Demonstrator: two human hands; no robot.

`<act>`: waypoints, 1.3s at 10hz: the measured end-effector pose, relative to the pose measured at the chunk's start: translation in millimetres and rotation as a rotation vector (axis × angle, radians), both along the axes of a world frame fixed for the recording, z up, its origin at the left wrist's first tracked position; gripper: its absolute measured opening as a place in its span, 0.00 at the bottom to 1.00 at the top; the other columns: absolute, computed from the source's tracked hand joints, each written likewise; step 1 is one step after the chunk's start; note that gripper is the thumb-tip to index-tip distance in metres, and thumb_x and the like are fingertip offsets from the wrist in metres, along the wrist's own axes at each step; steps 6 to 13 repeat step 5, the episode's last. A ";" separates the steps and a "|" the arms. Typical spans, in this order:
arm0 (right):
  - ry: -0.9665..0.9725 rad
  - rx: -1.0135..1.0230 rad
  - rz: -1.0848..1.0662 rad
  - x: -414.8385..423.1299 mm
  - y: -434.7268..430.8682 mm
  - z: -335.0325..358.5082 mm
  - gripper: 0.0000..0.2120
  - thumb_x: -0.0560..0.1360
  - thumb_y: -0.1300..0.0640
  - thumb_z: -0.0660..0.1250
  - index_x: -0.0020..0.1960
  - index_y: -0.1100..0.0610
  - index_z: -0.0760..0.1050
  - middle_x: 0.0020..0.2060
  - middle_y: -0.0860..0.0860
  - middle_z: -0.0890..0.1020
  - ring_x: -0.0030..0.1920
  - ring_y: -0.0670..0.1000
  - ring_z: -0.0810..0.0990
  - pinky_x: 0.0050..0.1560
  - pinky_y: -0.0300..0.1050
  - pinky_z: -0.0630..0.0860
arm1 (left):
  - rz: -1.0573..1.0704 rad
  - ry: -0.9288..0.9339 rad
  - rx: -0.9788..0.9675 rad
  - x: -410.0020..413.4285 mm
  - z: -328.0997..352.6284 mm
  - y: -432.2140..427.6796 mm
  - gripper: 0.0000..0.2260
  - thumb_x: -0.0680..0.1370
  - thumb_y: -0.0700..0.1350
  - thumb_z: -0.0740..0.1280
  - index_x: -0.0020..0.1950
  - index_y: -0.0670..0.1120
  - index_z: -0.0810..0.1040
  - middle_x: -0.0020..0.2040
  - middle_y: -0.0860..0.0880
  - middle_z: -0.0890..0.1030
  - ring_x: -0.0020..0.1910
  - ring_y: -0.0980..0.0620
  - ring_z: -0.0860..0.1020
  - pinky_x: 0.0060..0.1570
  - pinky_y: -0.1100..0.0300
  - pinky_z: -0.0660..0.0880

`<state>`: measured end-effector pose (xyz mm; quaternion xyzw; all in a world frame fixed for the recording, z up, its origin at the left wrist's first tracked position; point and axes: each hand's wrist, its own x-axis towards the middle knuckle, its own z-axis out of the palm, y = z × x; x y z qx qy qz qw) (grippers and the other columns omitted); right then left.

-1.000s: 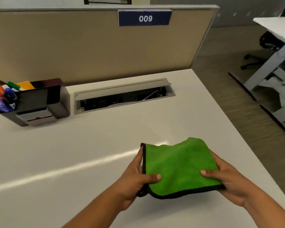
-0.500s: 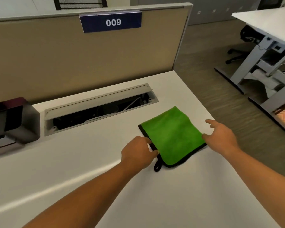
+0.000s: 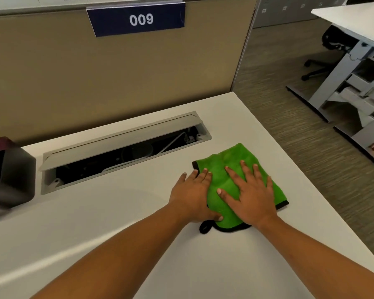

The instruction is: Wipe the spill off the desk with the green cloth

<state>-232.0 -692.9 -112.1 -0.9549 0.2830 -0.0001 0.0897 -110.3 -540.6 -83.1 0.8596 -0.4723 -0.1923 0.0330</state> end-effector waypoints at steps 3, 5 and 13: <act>0.147 0.034 -0.125 34.2 -34.2 11.6 0.46 0.62 0.14 0.38 0.77 0.31 0.41 0.82 0.46 0.46 0.81 0.57 0.41 0.70 0.79 0.46 | 0.124 -0.056 0.130 10.3 14.0 -25.9 0.60 0.59 0.77 0.64 0.79 0.47 0.42 0.80 0.49 0.46 0.77 0.42 0.39 0.71 0.35 0.36; 0.049 0.171 -0.225 -0.6 2.8 35.1 0.48 0.71 0.23 0.52 0.81 0.51 0.50 0.81 0.55 0.56 0.79 0.61 0.55 0.75 0.68 0.58 | 0.160 -0.114 -0.068 -15.1 10.5 40.2 0.52 0.67 0.74 0.60 0.78 0.43 0.46 0.80 0.45 0.49 0.78 0.45 0.42 0.73 0.46 0.40; 0.049 0.171 -0.225 -0.6 2.8 35.1 0.48 0.71 0.23 0.52 0.81 0.51 0.50 0.81 0.55 0.56 0.79 0.61 0.55 0.75 0.68 0.58 | 0.160 -0.114 -0.068 -15.1 10.5 40.2 0.52 0.67 0.74 0.60 0.78 0.43 0.46 0.80 0.45 0.49 0.78 0.45 0.42 0.73 0.46 0.40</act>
